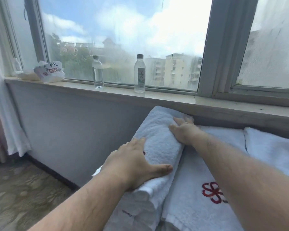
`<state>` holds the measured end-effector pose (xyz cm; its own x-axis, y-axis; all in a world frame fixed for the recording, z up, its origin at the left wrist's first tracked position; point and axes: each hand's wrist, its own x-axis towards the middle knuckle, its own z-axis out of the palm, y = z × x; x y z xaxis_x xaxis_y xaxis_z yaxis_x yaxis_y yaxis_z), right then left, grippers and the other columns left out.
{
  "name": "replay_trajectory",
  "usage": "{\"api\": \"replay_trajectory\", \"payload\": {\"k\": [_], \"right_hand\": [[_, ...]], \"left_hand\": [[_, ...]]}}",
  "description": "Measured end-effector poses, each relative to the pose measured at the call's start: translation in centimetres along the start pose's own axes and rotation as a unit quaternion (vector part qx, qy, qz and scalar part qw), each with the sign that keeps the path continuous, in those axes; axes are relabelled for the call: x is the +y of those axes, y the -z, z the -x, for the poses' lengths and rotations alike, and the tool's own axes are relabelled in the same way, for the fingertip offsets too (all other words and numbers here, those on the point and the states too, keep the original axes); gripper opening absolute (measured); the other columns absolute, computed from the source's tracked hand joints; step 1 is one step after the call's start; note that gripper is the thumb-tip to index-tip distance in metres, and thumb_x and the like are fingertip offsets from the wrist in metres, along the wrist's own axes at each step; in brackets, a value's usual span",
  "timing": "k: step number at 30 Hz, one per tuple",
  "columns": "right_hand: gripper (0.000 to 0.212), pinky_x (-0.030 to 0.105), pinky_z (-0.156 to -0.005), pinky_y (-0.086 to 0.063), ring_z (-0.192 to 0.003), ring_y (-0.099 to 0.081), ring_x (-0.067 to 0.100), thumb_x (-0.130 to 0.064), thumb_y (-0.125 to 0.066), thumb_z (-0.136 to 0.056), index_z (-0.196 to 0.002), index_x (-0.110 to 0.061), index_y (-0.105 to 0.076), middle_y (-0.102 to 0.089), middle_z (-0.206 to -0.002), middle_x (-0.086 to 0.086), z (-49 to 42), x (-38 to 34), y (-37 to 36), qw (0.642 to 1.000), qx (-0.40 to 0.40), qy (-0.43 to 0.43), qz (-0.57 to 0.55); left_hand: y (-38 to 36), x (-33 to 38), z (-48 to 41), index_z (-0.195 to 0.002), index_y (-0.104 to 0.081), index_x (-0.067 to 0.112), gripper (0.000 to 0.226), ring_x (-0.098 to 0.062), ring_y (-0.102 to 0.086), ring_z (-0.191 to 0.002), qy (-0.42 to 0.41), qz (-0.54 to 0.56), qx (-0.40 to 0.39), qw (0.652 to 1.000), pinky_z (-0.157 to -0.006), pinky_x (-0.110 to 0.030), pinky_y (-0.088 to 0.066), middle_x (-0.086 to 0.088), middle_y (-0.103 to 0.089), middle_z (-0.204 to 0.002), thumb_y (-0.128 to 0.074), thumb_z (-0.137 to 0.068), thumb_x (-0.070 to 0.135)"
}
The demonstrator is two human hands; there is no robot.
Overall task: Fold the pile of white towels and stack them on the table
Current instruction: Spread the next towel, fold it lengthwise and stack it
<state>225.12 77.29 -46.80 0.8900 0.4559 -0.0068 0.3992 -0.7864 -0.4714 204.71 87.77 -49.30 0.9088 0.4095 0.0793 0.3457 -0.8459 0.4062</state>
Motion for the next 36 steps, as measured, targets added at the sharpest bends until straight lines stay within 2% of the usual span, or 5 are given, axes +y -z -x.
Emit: {"api": "replay_trajectory", "payload": {"k": [10,14,19,28,36], "right_hand": [[0.054,0.032,-0.093,-0.042,-0.125,-0.053,0.024,-0.036,-0.055,-0.098,-0.148,-0.019,-0.043,-0.053,-0.144,0.009,14.4,3.7,1.8,0.985,0.132,0.063,-0.092],[0.05,0.016,-0.067,-0.041,-0.078,-0.06,0.004,-0.034,-0.059,-0.094,-0.141,-0.02,-0.049,-0.06,-0.124,0.006,22.1,5.4,1.7,0.98,0.157,0.113,-0.049],[0.04,0.025,-0.082,-0.041,-0.097,-0.057,0.012,-0.036,-0.06,-0.092,-0.129,-0.02,-0.059,-0.06,-0.116,0.001,30.1,9.6,3.8,0.981,0.166,0.087,-0.051],[0.005,0.007,-0.065,-0.037,-0.08,-0.06,0.003,-0.024,-0.064,-0.088,-0.083,-0.027,-0.066,-0.067,-0.089,-0.006,43.0,23.2,8.6,0.96,0.268,-0.013,-0.076],[0.017,0.04,-0.076,-0.058,-0.076,-0.069,0.019,-0.029,-0.063,-0.088,-0.075,-0.02,-0.071,-0.071,-0.072,-0.003,48.6,36.7,8.1,0.899,0.296,-0.218,-0.239]], "left_hand": [[3.1,0.6,4.8,-0.16,-0.016,0.024,0.096,-0.014,-0.02,-0.152,-0.022,-0.019,-0.029,0.999,-0.123,-0.04,-0.02,0.009,-0.022,-0.165,-0.047,-0.087,0.077],[2.3,2.0,10.4,-0.16,-0.019,0.028,0.08,-0.007,-0.006,-0.153,-0.064,0.017,0.023,0.998,-0.121,-0.028,-0.006,0.01,-0.014,-0.167,-0.053,-0.095,0.059],[1.3,6.6,16.4,-0.158,-0.03,0.028,0.074,-0.011,-0.026,-0.148,-0.142,0.056,0.012,0.988,-0.122,-0.025,-0.016,0.007,-0.031,-0.162,-0.061,-0.094,0.05],[-8.3,19.2,24.0,-0.151,-0.041,0.032,0.063,-0.005,-0.032,-0.142,-0.27,0.145,-0.033,0.951,-0.113,-0.019,-0.024,0.011,-0.045,-0.152,-0.062,-0.094,0.047],[-18.7,30.0,25.6,-0.14,-0.053,0.035,0.051,0.002,-0.043,-0.129,-0.286,0.222,-0.066,0.93,-0.1,-0.008,-0.03,0.018,-0.053,-0.139,-0.065,-0.09,0.033]]}}
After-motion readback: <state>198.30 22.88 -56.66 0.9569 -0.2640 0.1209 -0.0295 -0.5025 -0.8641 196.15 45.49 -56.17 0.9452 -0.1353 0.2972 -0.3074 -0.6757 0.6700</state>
